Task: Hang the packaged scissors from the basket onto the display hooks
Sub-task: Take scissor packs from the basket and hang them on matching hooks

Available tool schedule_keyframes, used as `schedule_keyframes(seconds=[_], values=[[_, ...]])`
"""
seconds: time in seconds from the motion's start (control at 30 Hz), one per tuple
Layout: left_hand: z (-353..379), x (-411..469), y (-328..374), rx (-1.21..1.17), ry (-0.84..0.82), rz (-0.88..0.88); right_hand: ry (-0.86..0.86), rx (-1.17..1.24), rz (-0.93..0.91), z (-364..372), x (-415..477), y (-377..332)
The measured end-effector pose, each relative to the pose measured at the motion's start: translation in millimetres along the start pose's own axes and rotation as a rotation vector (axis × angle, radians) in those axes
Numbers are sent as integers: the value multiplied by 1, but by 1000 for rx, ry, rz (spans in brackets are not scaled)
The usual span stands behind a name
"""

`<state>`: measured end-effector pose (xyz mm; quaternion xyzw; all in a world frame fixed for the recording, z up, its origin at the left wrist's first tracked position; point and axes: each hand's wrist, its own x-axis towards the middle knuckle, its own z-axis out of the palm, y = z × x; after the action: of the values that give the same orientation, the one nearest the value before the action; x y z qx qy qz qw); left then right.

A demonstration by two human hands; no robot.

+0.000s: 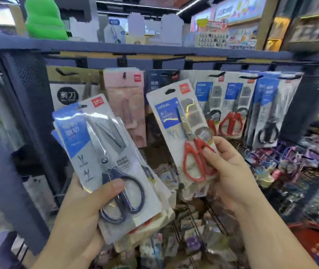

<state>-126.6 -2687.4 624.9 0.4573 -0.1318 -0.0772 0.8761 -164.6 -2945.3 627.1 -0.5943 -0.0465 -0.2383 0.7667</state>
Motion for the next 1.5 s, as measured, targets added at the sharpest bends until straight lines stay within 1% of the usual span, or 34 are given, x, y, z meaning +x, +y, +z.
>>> schedule_keyframes(seconds=[0.1,0.23,0.33,0.47,0.57,0.67,0.87,1.0,1.07,1.17,1.3,1.43,1.5], values=[[26,4,-17,20,-8,-8,82,8,-12,-28,3,-8],[72,9,-44,3,7,-4,178,-94,-83,-71,8,-7],[108,10,-62,-29,21,-75,225,-100,-96,-106,13,-14],[146,16,-82,-28,34,-69,245,-127,-113,-148,33,-25],[165,23,-92,-1,34,-54,246,-120,-125,-166,52,-33],[179,29,-97,41,59,-31,256,-82,-138,-173,65,-34],[196,31,-100,61,55,-18,258,-88,-168,-178,74,-25],[196,30,-101,76,47,-31,298,-114,-189,-183,73,-20],[195,32,-103,91,48,-35,291,-117,-185,-184,75,-21],[194,34,-108,116,76,-27,281,-234,-142,-185,90,-17],[191,34,-113,121,99,-30,327,-441,-80,-185,113,-3],[191,32,-112,119,92,-37,404,-518,-52,-180,108,-4],[190,31,-111,106,78,-29,404,-553,-85,-177,91,-7]])
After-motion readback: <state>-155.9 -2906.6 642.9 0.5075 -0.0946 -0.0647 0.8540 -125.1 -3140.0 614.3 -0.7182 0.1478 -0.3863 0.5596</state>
